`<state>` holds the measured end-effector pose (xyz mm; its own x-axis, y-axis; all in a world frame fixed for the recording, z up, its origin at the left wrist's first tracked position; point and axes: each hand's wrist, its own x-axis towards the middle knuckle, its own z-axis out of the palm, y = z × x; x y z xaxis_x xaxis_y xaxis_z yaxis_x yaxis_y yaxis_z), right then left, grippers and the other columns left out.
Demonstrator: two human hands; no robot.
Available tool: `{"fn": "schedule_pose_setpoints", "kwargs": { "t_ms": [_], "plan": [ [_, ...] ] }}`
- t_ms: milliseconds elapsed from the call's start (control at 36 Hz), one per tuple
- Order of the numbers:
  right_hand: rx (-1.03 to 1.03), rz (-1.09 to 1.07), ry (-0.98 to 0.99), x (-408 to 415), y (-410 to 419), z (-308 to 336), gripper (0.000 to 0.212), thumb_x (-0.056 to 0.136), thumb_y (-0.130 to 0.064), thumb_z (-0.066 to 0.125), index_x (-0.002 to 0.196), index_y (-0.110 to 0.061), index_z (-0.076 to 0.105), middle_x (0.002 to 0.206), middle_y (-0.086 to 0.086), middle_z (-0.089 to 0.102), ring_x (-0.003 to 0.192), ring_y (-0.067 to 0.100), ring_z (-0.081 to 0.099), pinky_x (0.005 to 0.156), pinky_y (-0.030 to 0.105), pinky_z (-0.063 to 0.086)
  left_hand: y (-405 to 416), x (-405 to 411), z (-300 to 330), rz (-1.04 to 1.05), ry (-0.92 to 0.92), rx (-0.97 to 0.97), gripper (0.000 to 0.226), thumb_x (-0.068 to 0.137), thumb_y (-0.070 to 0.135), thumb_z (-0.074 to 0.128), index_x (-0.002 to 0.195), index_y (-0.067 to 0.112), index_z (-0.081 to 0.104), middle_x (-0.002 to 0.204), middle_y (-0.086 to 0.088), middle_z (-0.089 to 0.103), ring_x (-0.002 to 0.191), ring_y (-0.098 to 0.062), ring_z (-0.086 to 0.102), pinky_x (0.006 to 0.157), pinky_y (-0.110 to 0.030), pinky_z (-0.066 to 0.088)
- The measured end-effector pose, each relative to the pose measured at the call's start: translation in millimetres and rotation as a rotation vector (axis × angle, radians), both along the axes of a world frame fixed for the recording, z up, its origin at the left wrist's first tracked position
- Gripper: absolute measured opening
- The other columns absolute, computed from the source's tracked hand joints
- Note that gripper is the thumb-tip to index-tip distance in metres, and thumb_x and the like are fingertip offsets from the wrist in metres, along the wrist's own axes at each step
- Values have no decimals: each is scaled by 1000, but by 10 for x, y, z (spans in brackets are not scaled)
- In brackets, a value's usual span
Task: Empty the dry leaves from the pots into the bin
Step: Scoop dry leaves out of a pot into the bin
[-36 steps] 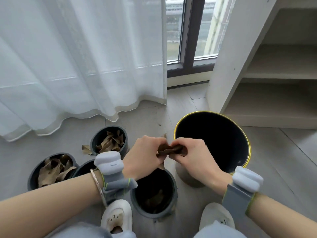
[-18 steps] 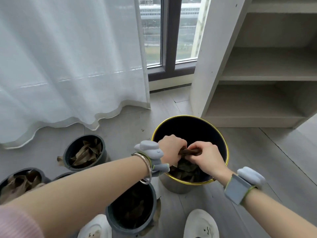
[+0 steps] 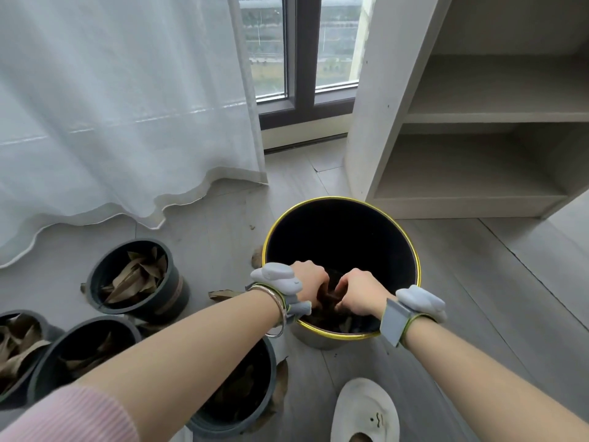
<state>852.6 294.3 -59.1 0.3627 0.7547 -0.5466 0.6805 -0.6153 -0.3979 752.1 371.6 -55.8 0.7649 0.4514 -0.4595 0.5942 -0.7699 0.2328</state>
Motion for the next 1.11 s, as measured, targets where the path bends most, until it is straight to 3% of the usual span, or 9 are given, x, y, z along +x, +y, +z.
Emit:
{"fn": "schedule_pose_setpoints", "kwargs": {
  "t_ms": [194, 333, 444, 528, 667, 722, 861, 1000, 1111],
  "plan": [
    [19, -27, 16, 35, -28, -38, 34, 82, -6, 69, 116, -9, 65, 112, 13, 67, 101, 27, 65, 91, 36, 53, 8, -42, 3, 3, -47, 13, 22, 87, 23, 63, 108, 20, 66, 107, -5, 68, 95, -26, 66, 80, -35, 56],
    [204, -83, 22, -7, -76, 77, 26, 85, -10, 64, 111, -10, 67, 104, 10, 69, 93, 25, 67, 89, 37, 54, -55, -267, 156, 50, -289, 5, 20, 88, 24, 59, 107, 27, 65, 109, 4, 64, 99, -17, 62, 87, -36, 53],
    [556, -117, 33, -235, -170, 327, 16, 88, -20, 62, 103, -16, 68, 87, -3, 66, 77, 11, 63, 75, 25, 54, -127, -651, 338, 56, -614, 9, 17, 90, 17, 57, 104, 21, 65, 97, 11, 60, 83, -5, 59, 78, -22, 50],
    [752, -60, 112, -530, -261, 509, 6, 88, -21, 64, 92, -18, 67, 77, -9, 65, 70, 6, 61, 63, 12, 47, -124, -1022, 410, 102, -691, 3, 11, 88, 16, 61, 98, 18, 65, 85, 19, 53, 68, 2, 53, 66, -9, 45],
    [657, 161, 201, -1026, -261, 398, 9, 86, -22, 66, 90, -14, 67, 79, -4, 65, 73, 11, 60, 66, 17, 50, -72, -1655, 237, 229, -398, 4, 16, 87, 30, 62, 100, 21, 62, 89, 13, 62, 80, -6, 60, 76, -14, 45],
    [481, 282, 185, -1199, -211, 230, 22, 86, -28, 65, 104, -15, 65, 91, -3, 64, 79, 9, 61, 77, 23, 52, -64, -1839, 91, 256, -214, -30, 28, 86, 38, 61, 110, 21, 59, 103, 9, 63, 94, -8, 60, 86, -21, 47],
    [98, 503, 74, -1513, -59, -225, 56, 87, -33, 62, 136, -15, 44, 130, 6, 50, 119, 24, 51, 100, 35, 44, -194, -1969, -353, 234, 133, -92, 52, 83, 45, 61, 125, 18, 46, 125, 0, 53, 114, -20, 54, 97, -34, 44],
    [-178, 656, -141, -1760, 68, -578, 58, 85, -23, 66, 132, -8, 37, 133, 15, 39, 122, 33, 45, 93, 41, 44, -316, -1817, -650, 206, 327, -100, 58, 84, 34, 64, 129, 6, 39, 131, -12, 46, 118, -32, 53, 92, -40, 44],
    [-244, 650, -206, -1867, 116, -816, 56, 88, -12, 59, 137, -8, 32, 137, 18, 37, 123, 35, 44, 92, 41, 44, -303, -1745, -818, 186, 369, -76, 51, 91, 19, 54, 135, 2, 35, 136, -16, 43, 122, -32, 51, 96, -38, 43]
  ]
}}
